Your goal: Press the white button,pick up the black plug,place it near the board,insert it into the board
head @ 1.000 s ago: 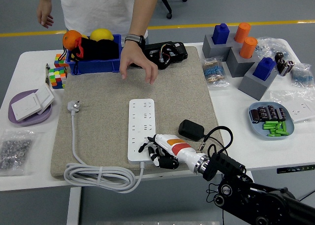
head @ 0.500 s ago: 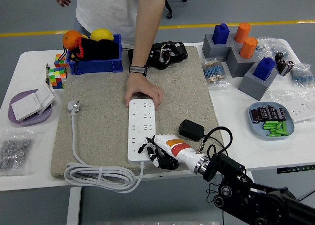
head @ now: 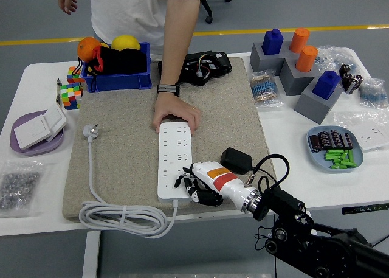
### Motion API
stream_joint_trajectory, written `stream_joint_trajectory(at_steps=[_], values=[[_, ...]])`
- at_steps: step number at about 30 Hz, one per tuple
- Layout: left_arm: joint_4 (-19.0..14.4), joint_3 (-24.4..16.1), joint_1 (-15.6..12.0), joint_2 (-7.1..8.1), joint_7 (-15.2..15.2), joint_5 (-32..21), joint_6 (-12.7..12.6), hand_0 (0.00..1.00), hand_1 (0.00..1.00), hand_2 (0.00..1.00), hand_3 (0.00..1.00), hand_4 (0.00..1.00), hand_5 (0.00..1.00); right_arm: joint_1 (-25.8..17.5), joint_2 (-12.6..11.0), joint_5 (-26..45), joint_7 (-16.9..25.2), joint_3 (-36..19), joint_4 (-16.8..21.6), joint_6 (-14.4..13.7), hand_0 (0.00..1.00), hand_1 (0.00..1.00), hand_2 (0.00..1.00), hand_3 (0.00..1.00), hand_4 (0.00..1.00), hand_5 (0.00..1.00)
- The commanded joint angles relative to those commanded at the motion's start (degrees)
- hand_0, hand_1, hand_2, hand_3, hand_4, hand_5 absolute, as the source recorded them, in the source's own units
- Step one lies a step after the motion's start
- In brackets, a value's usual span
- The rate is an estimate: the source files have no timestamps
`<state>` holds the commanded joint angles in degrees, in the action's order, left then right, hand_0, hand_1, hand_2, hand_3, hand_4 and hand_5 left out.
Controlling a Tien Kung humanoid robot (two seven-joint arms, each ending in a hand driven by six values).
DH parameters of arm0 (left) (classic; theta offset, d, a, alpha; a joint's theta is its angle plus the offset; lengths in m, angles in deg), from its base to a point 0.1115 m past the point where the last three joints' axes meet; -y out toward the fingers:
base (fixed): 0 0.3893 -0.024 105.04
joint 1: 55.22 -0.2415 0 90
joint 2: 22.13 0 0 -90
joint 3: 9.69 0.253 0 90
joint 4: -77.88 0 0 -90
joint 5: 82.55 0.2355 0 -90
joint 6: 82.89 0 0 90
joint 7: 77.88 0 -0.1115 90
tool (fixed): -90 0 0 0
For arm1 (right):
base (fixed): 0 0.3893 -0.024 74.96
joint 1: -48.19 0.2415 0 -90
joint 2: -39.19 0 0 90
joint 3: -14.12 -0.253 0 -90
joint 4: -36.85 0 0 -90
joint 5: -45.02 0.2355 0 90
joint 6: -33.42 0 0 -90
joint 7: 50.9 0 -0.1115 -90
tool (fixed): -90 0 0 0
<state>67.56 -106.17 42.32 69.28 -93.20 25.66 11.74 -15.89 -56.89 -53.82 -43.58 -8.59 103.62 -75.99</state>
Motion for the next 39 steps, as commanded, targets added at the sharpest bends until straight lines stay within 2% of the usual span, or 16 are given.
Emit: stream_joint_trajectory(at_steps=[12, 23, 31, 38, 39], values=[[0.0, -0.22, -0.06, -0.05, 0.01, 0.3, 0.01, 0.826, 0.791, 0.766, 0.797, 0.578, 0.483, 0.07, -0.25, -3.92, 2.0, 0.63, -0.76, -2.76, 0.002, 0.002, 0.128, 0.529, 0.256, 0.002], [0.0, -0.39, -0.25, -0.17, 0.07, 0.28, -0.02, 0.826, 0.791, 0.765, 0.797, 0.578, 0.484, 0.0, -0.45, -4.68, 2.45, 0.23, 1.47, -3.74, 0.002, 0.002, 0.132, 0.534, 0.25, 0.002], [0.0, -0.55, -0.18, -0.13, 0.11, 0.41, -0.02, 0.826, 0.791, 0.766, 0.797, 0.578, 0.483, 0.24, -0.39, -8.11, 2.22, 0.19, 0.12, -5.73, 0.002, 0.002, 0.132, 0.535, 0.248, 0.002], [0.0, -0.8, -0.19, -0.14, 0.1, 0.71, 0.0, 0.826, 0.791, 0.766, 0.797, 0.578, 0.483, 0.25, -0.56, -8.23, 0.39, 0.04, -0.4, -4.52, 0.002, 0.002, 0.131, 0.542, 0.235, 0.002], [0.0, -0.78, -0.19, -0.14, 0.11, 0.66, -0.01, 0.826, 0.791, 0.766, 0.797, 0.578, 0.484, 0.27, -0.6, -8.18, 0.19, 0.04, -0.32, -4.28, 0.002, 0.002, 0.134, 0.557, 0.2, 0.002]])
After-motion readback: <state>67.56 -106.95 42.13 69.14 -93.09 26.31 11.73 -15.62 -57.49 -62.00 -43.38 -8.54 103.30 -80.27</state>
